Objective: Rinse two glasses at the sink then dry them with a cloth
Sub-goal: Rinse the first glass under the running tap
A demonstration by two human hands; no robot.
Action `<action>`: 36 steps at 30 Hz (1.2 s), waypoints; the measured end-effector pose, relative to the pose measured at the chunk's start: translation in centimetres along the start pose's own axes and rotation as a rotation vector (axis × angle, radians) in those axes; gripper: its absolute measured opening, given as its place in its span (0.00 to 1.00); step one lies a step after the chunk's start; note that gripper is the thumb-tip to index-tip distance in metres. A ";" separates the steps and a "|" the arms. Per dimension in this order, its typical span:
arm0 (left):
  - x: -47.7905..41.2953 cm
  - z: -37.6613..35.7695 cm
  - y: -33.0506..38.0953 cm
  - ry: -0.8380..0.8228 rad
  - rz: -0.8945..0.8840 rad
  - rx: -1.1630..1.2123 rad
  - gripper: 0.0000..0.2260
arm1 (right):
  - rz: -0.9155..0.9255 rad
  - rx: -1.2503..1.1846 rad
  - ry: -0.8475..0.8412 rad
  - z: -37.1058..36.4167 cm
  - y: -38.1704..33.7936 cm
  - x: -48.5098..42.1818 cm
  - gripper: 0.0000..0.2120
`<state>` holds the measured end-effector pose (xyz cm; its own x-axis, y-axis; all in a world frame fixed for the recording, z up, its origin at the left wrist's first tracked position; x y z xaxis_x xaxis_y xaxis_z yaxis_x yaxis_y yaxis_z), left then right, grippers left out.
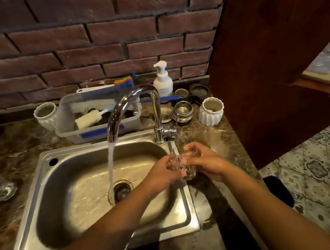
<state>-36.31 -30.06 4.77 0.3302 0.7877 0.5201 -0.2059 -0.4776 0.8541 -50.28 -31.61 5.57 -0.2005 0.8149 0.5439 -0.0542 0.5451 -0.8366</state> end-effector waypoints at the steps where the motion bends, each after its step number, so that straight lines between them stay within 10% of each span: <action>1: -0.9 -0.1 0.3 0.010 -0.012 -0.012 0.28 | 0.014 0.020 -0.011 0.7 -0.3 -0.4 0.26; 6: -4.8 -0.9 1.4 0.051 -0.051 -0.109 0.28 | 0.074 0.101 -0.028 3.9 -1.1 -2.7 0.32; 19: -10.0 -2.4 2.4 0.253 -0.201 -0.342 0.23 | 0.288 1.210 -0.033 6.3 -6.4 -5.4 0.40; 36: -1.8 -4.8 -5.5 0.206 -0.296 -0.869 0.36 | 0.233 0.985 0.047 7.4 -4.3 -5.6 0.46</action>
<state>-40.22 -27.02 -0.86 0.3268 0.9235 0.2009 -0.7824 0.1452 0.6056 -56.19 -39.99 5.57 -0.2712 0.8987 0.3447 -0.8058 -0.0161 -0.5920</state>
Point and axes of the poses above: each hand's wrist, its own x-axis away from the middle knuckle, its own z-axis out of the back of the hand, y = z × x, the point moved 9 cm from there along -x, towards the middle knuckle, and after that the axes turned 2 degrees about x, right-handed, at the moved point
